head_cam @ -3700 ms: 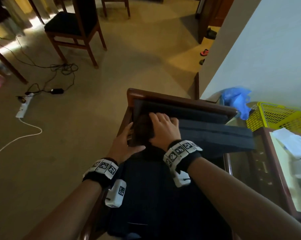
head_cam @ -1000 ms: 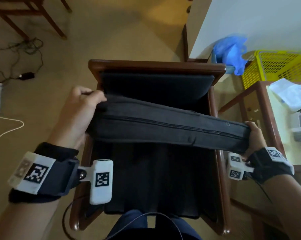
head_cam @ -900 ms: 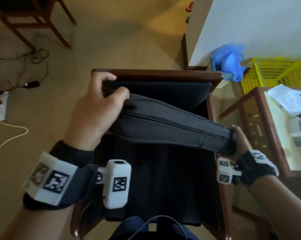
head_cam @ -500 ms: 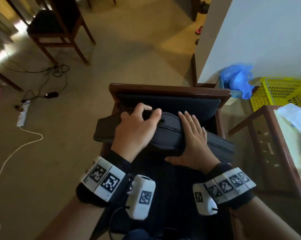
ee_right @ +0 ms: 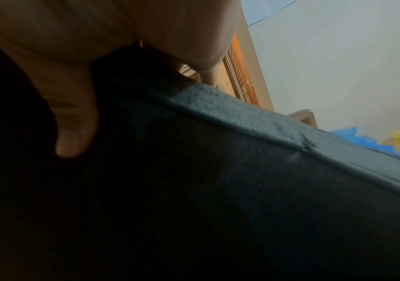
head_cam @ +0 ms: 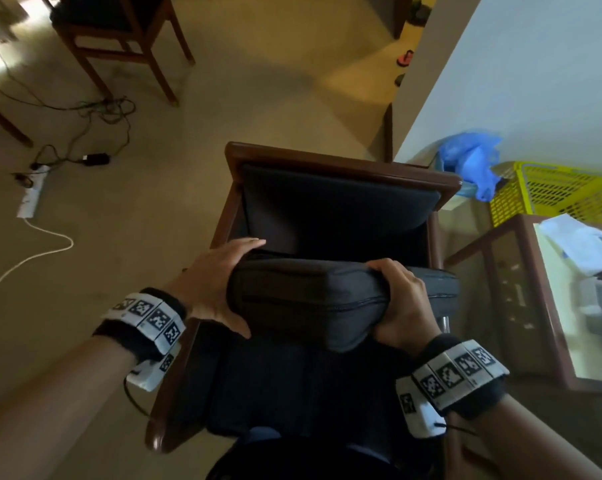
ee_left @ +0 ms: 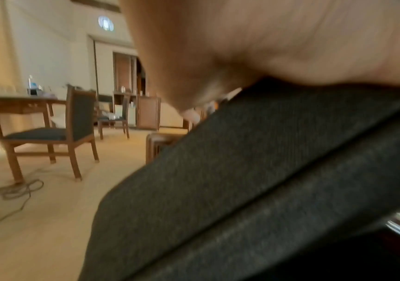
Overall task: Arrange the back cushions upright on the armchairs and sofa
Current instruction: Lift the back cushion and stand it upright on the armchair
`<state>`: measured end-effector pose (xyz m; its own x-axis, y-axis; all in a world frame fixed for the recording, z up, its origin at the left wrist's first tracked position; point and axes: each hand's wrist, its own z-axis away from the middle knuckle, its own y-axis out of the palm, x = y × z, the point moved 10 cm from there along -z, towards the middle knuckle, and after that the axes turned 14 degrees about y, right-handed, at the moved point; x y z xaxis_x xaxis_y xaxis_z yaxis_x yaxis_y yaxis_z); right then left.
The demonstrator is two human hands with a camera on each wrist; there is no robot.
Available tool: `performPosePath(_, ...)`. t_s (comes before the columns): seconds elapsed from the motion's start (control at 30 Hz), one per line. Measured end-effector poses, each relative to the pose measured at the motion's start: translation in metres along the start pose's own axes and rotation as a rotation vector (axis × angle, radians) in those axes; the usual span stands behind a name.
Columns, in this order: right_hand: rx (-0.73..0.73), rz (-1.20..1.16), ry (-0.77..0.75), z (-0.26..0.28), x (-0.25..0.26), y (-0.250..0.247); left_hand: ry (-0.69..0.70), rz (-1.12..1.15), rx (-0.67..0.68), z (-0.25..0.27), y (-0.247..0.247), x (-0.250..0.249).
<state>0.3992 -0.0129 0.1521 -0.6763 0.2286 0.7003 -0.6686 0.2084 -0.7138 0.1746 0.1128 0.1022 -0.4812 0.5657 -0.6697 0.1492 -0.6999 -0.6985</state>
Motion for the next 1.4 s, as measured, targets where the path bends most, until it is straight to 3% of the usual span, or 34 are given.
performPosePath(0.07,-0.029,-0.038,-0.008,0.005,-0.001,-0.003,0.015,0.097,-0.063,0.005,0.012,0.0)
performPosePath(0.17,-0.054,-0.093,-0.013,0.007,-0.005,-0.007,0.06,-0.054,-0.089,0.017,0.025,-0.002)
performPosePath(0.3,-0.072,-0.096,-0.018,0.009,-0.005,-0.01,0.034,-0.09,-0.16,0.017,0.011,-0.02)
performPosePath(0.53,-0.101,-0.545,0.017,-0.012,-0.006,-0.121,0.279,-0.237,-0.346,-0.008,-0.095,-0.152)
performPosePath(0.63,-0.057,-0.665,0.024,-0.004,-0.015,-0.128,0.315,-0.346,-0.32,-0.029,-0.102,-0.185)
performPosePath(0.7,0.0,-0.657,0.057,0.002,-0.022,-0.11,0.258,-0.409,-0.209,-0.051,-0.07,-0.173)
performPosePath(0.77,-0.016,-0.608,0.223,0.001,-0.037,-0.083,0.192,-0.419,-0.097,-0.068,-0.022,-0.147)
performPosePath(0.83,-0.035,-0.256,0.415,0.001,-0.05,-0.048,0.142,-0.412,-0.102,-0.071,0.007,-0.126)
performPosePath(0.9,-0.143,0.188,0.421,0.0,-0.046,-0.031,0.155,-0.406,-0.181,-0.065,0.009,-0.113)
performPosePath(0.93,-0.197,0.276,0.412,-0.001,-0.041,-0.03,0.172,-0.403,-0.222,-0.059,0.005,-0.11)
performPosePath(1.0,-0.243,0.269,0.407,-0.004,-0.041,-0.033,0.144,-0.437,-0.3,-0.039,-0.011,-0.099)
performPosePath(1.13,-0.355,0.235,0.411,0.003,-0.074,-0.053,-0.05,-0.516,-0.475,0.015,-0.043,-0.063)
performPosePath(1.23,-0.444,0.166,0.43,0.017,-0.105,-0.082,-0.162,-0.335,-0.608,0.054,-0.047,-0.028)
performPosePath(1.3,-0.463,0.111,0.445,0.024,-0.123,-0.098,-0.115,-0.008,-0.62,0.051,-0.026,-0.014)
performPosePath(1.4,-0.437,0.18,0.504,0.028,-0.138,-0.11,0.072,0.131,-0.549,0.013,0.011,-0.036)
